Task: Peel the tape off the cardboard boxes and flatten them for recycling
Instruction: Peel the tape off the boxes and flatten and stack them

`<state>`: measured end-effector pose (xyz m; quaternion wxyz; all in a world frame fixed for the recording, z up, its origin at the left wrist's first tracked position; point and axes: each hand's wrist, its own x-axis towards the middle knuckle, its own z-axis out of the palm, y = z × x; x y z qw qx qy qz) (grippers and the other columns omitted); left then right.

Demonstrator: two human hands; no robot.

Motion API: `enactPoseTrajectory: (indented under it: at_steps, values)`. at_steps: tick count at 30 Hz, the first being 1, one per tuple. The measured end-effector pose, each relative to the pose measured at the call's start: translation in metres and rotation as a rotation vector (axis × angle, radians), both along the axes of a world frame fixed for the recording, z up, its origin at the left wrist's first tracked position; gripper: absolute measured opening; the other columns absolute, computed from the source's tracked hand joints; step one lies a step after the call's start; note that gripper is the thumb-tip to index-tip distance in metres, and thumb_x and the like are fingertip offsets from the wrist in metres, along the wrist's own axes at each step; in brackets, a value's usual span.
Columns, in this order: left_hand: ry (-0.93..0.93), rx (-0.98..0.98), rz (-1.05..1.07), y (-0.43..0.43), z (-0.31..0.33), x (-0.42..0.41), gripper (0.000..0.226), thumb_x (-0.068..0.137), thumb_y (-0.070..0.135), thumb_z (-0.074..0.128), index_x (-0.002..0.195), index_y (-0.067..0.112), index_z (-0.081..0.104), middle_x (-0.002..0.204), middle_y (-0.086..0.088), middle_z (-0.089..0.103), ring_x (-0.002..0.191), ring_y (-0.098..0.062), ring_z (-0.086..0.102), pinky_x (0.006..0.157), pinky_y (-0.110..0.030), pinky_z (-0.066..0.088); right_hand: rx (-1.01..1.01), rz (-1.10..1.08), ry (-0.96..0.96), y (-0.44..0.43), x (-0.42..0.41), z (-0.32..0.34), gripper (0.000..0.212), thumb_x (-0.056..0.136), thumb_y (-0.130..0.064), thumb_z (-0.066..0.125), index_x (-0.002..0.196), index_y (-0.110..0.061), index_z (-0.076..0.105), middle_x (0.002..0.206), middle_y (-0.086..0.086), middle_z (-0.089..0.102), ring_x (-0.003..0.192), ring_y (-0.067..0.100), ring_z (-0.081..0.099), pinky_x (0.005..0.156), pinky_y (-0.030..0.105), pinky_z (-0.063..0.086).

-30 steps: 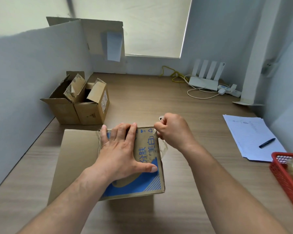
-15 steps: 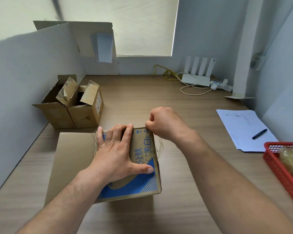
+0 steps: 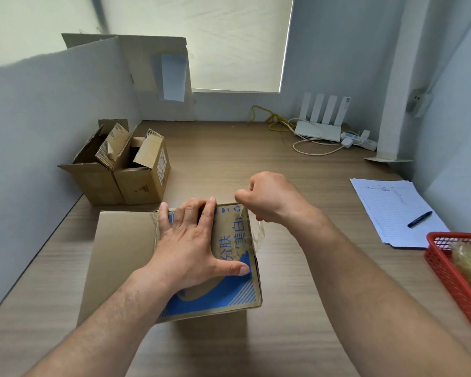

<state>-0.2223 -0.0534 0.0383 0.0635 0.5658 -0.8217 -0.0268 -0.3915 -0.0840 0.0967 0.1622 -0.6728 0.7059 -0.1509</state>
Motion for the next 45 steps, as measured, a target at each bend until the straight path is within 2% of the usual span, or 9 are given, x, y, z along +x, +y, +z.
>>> enactPoseTrajectory:
  at_steps: [4, 11, 15, 18, 20, 24, 27, 34, 45]
  values:
    - [-0.006, 0.005, -0.001, -0.001, 0.001, -0.001, 0.154, 0.025, 0.105, -0.001, 0.153, 0.021, -0.007, 0.145, 0.006, 0.005, 0.141, -0.014, -0.008, 0.114, -0.053, -0.018, -0.029, 0.061, 0.191, -0.003, 0.004, -0.001, 0.019, 0.086, -0.030, 0.052, 0.075, -0.015, 0.055, 0.079, 0.003, 0.056, 0.081, 0.025, 0.055, 0.067, 0.030, 0.039]
    - [-0.001, 0.010, 0.028, 0.001, 0.001, 0.000, 0.154, 0.024, 0.105, -0.005, 0.152, 0.020, -0.009, 0.146, 0.004, 0.004, 0.142, -0.015, -0.009, 0.114, -0.053, -0.019, -0.192, 0.019, 0.050, -0.004, 0.008, -0.025, 0.022, 0.089, -0.019, 0.045, 0.070, -0.009, 0.045, 0.073, 0.008, 0.048, 0.073, 0.029, 0.043, 0.062, 0.030, 0.029]
    - [-0.003, 0.007, 0.028, 0.002, -0.001, 0.000, 0.154, 0.024, 0.104, -0.005, 0.152, 0.019, -0.010, 0.146, 0.004, 0.003, 0.142, -0.015, -0.011, 0.113, -0.054, -0.019, -0.162, -0.100, -0.196, -0.003, 0.005, -0.039, 0.036, 0.090, -0.011, 0.044, 0.055, -0.012, 0.033, 0.063, 0.008, 0.042, 0.069, 0.029, 0.042, 0.052, 0.031, 0.029]
    - [-0.001, 0.002, 0.018, 0.001, -0.001, 0.001, 0.153, 0.025, 0.105, -0.005, 0.153, 0.020, -0.009, 0.146, 0.005, 0.003, 0.142, -0.014, -0.010, 0.114, -0.054, -0.019, -0.050, -0.151, -0.540, -0.006, 0.001, -0.045, 0.034, 0.091, -0.010, 0.044, 0.057, -0.014, 0.041, 0.071, 0.014, 0.050, 0.071, 0.027, 0.050, 0.070, 0.042, 0.050]
    - [-0.013, -0.005, 0.012, 0.000, -0.001, 0.001, 0.152, 0.026, 0.105, -0.005, 0.152, 0.021, -0.010, 0.145, 0.006, 0.002, 0.141, -0.013, -0.011, 0.114, -0.053, -0.018, -0.003, -0.217, -0.784, -0.010, -0.001, -0.048, 0.030, 0.085, -0.005, 0.044, 0.055, -0.011, 0.043, 0.064, 0.012, 0.048, 0.062, 0.025, 0.052, 0.066, 0.045, 0.051]
    - [0.017, 0.001, 0.018, 0.001, -0.003, 0.005, 0.151, 0.028, 0.106, 0.000, 0.153, 0.021, -0.008, 0.144, 0.007, 0.003, 0.140, -0.012, -0.011, 0.113, -0.051, -0.021, 0.077, -0.205, -1.159, -0.003, -0.007, -0.054, 0.027, 0.086, 0.005, 0.039, 0.061, -0.002, 0.049, 0.062, 0.015, 0.054, 0.054, 0.021, 0.056, 0.055, 0.027, 0.054]
    - [0.036, 0.003, 0.017, 0.002, -0.004, 0.006, 0.151, 0.030, 0.106, 0.003, 0.153, 0.020, -0.006, 0.145, 0.007, 0.005, 0.141, -0.011, -0.009, 0.113, -0.050, -0.021, 0.084, -0.111, -1.282, 0.006, -0.017, -0.057, 0.028, 0.089, 0.006, 0.041, 0.065, 0.000, 0.054, 0.064, 0.013, 0.063, 0.058, 0.018, 0.063, 0.057, 0.026, 0.056]
    - [0.036, 0.036, 0.021, -0.007, -0.004, 0.003, 0.150, 0.030, 0.107, 0.007, 0.153, 0.022, -0.007, 0.144, 0.009, 0.005, 0.141, -0.011, -0.009, 0.114, -0.050, -0.021, 0.015, -0.046, -1.223, 0.009, -0.026, -0.065, 0.020, 0.093, 0.000, 0.050, 0.074, -0.002, 0.051, 0.076, 0.014, 0.060, 0.066, 0.013, 0.067, 0.070, 0.032, 0.059]
    - [0.026, 0.104, 0.099, -0.023, -0.003, 0.002, 0.155, 0.025, 0.107, 0.007, 0.154, 0.021, -0.004, 0.152, 0.002, 0.010, 0.145, -0.016, -0.004, 0.115, -0.051, -0.016, -0.269, 0.049, -1.087, 0.014, -0.016, -0.051, 0.014, 0.091, 0.002, 0.055, 0.078, -0.004, 0.057, 0.083, 0.009, 0.066, 0.077, 0.016, 0.065, 0.063, 0.029, 0.056]
